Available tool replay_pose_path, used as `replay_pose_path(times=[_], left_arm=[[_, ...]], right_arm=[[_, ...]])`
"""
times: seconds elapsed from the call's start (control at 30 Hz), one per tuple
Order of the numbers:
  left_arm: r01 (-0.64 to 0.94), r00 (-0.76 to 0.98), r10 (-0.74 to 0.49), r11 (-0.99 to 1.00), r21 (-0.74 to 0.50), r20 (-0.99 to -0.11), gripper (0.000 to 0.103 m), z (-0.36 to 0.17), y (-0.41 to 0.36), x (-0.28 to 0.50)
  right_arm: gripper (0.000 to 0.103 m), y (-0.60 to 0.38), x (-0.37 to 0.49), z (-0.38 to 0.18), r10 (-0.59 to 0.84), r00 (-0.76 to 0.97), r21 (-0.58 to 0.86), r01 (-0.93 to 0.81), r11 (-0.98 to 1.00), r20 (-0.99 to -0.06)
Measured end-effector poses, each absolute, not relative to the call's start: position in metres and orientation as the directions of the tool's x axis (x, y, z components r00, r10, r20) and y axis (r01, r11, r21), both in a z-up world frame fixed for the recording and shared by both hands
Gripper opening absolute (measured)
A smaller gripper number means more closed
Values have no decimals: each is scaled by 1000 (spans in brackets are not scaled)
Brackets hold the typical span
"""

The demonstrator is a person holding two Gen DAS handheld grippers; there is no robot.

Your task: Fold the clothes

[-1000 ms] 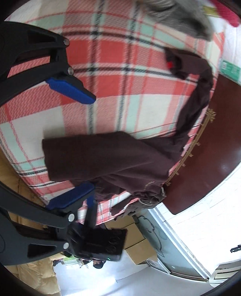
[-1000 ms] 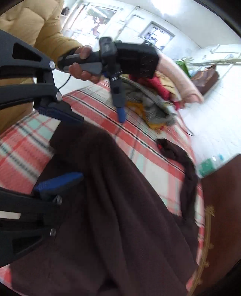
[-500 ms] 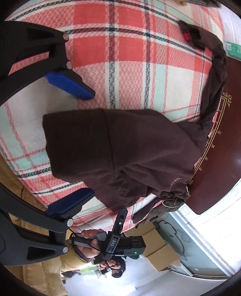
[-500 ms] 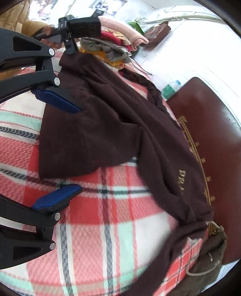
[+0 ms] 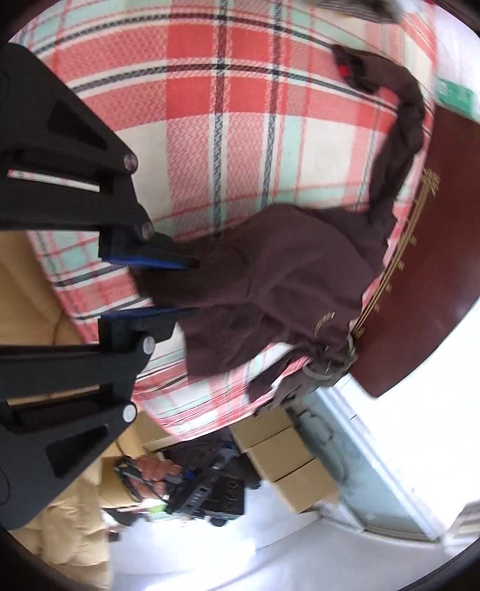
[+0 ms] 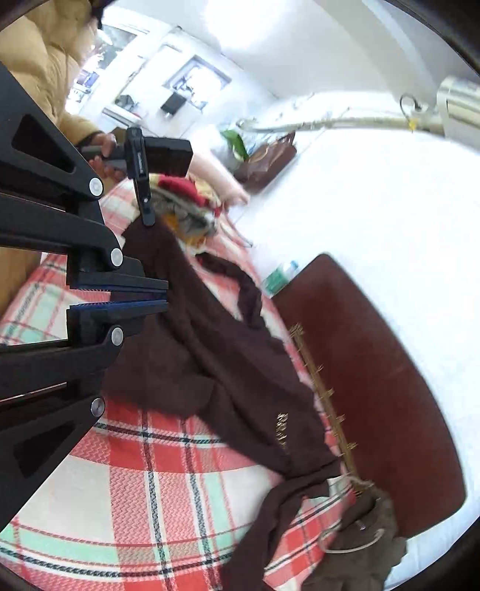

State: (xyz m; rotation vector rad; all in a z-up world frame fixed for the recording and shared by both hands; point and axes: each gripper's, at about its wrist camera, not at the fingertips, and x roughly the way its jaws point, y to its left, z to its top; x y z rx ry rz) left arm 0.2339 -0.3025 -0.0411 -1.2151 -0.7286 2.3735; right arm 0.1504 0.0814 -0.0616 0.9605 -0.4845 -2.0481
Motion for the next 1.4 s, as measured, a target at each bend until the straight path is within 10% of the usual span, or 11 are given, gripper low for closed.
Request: replay_pose_path(times=[0.07,0.13,0.2,0.47,0.53,0.6,0.7,1.0,1.1,1.3,1.4], left_arm=[[-72,-551,500,-827,-558,-668,27,-48,-300,234],[-52,-545,457,-855,-516,-703,63,-54,-297,234],[-29,-553,400,-886,-463,-731,86,-60,-295,233],[20,-548,346,-905,-426,-762,85,-91,-295,213],[7,-554,373,-892,-452,-744,65,-89,-291,209],[17,-548,380,-886,-464,-745,35,-86,-288,203],[1,-551,415,-867,-497,-724,22,-75,-285,204],[-154,-466,542,-828,-539,-699,25,-58,-273,235],[-120,-481,480,-865,-487,-734,64,-59,-279,231],[-54,-568,403,-888,-456,-718,78,-43,-307,178],[-22,-616,369,-891,-453,-696,78,-33,-323,146]], right_arm=[[13,83,153,-62,-756,-402,574,493,-654,-516],[61,78,147,-76,-677,-418,510,450,-733,-605],[69,71,136,-95,-641,-419,499,405,-766,-643],[62,22,104,-153,-664,-339,526,416,-741,-667],[7,19,101,-156,-696,-309,560,426,-710,-648],[6,23,101,-154,-729,-285,597,429,-678,-623],[6,41,118,-132,-776,-275,635,453,-625,-568],[6,102,159,-105,-728,-303,614,397,-683,-615],[7,103,158,-129,-625,-270,533,345,-773,-732],[43,108,157,-128,-576,-273,483,341,-807,-770],[43,118,154,-106,-585,-343,477,353,-805,-735]])
